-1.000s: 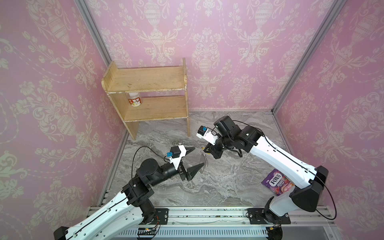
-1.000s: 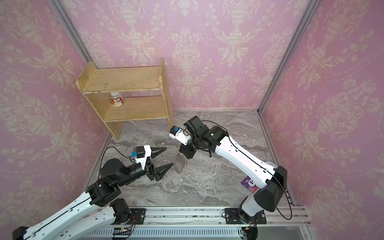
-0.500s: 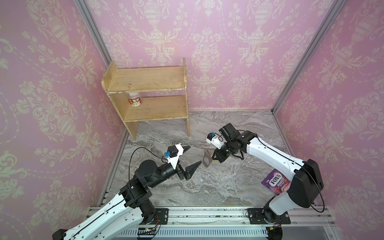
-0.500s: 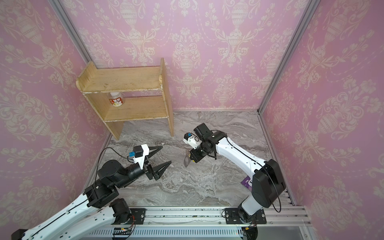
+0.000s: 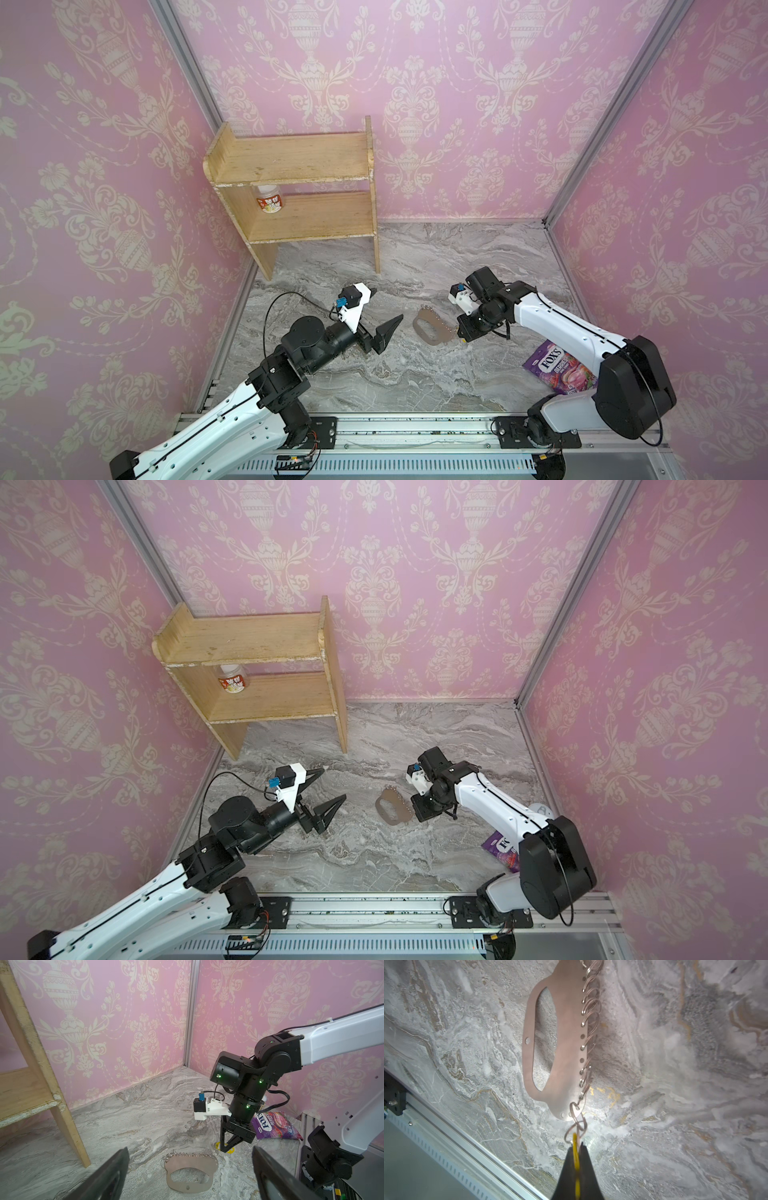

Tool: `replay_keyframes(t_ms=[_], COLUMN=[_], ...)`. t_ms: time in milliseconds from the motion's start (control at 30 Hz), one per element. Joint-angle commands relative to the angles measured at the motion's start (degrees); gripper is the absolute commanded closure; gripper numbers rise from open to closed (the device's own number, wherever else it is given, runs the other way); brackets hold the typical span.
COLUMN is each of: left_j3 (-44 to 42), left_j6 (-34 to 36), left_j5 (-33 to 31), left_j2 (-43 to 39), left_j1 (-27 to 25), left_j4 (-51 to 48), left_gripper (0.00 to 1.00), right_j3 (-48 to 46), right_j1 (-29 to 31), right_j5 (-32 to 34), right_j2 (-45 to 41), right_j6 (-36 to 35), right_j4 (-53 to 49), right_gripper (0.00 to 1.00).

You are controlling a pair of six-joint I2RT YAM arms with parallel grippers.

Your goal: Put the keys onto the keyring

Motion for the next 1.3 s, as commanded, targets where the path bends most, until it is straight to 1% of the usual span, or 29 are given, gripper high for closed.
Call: replay_keyframes(t_ms=[0, 100, 167, 267, 333, 367, 467, 500, 600, 667, 700, 867, 933, 1067, 1200, 1267], left_j3=[-0.69, -0.48, -0.31, -0.22, -0.24, -0.22, -0.20, -0.15, -0.17, -0.15, -0.18, 0.19, 0.34, 1.29, 2.31, 2.74], left_j6=[-1.47, -1.69, -1.74, -1.52, -1.29, -1.22, -1.04, -0.94, -0.86, -0.86, -0.86, -1.11, -1.21, -0.78, 0.21, 0.30], left_j5=[-2.90, -3.59, -4.03, -4.25, -4.46, -4.44, -4.37, -4.24, -4.29, -4.73, -4.99, -6.26, -7.35, -12.09, -18.39, -22.14], left_j2=[0.82, 1.65, 2.08, 2.43, 2.64, 2.74, 3.19, 3.40, 4.02, 4.18, 4.18, 4.67, 5.10, 6.13, 8.28, 9.40], left_j1=[0.57, 0.61, 0.66, 0.74, 0.81, 0.76, 0.99, 1.00, 1.26, 1.44, 1.61, 2.63, 3.31, 5.30, 8.81, 10.63], left_j4=[0.29, 0.34, 0.04, -0.21, -0.15, -0.15, -0.06, 0.02, 0.20, 0.21, 0.13, -0.89, -1.73, -4.46, -7.11, -8.00], left_gripper=[0.05, 0.04, 0.04, 0.04, 0.03, 0.03, 0.03, 0.02, 0.02, 0.01, 0.01, 0.01, 0.01, 0.01, 0.01, 0.01], right_j3=[-1.56, -2.45, -3.49, -5.85, -7.71, -8.26, -9.59, -9.87, -10.58, -10.86, -10.73, -9.76, -8.88, -7.96, -7.43, -7.49], right_j1=[-0.73, -1.63, -2.84, -4.51, -5.19, -5.60, -6.73, -7.10, -8.07, -8.43, -8.73, -10.07, -10.10, -10.11, -10.11, -10.27], right_j5=[3.23, 5.25, 5.00, 2.89, 3.79, 4.09, 5.30, 5.94, 7.37, 8.12, 8.68, 10.62, 11.82, 14.49, 16.81, 17.97], right_j2=[0.76, 2.34, 3.00, 3.53, 3.29, 3.12, 1.76, 1.18, -0.66, -2.49, -3.57, -9.53, -12.10, -16.77, -19.50, -20.11], right_j6=[3.29, 5.90, 7.90, 10.49, 11.81, 12.02, 12.99, 13.34, 14.36, 15.02, 15.19, 15.26, 14.68, 11.60, 7.85, 6.40], right_j4=[0.51, 1.15, 2.03, 4.00, 5.04, 5.15, 5.04, 4.77, 4.38, 4.17, 3.87, 2.87, 2.97, 4.53, 7.29, 9.63], right_gripper=[1.00, 1.00, 1.00, 1.00, 1.00, 0.98, 0.90, 0.82, 0.57, 0.30, 0.25, 0.22, 0.19, 0.10, 0.01, 0.00])
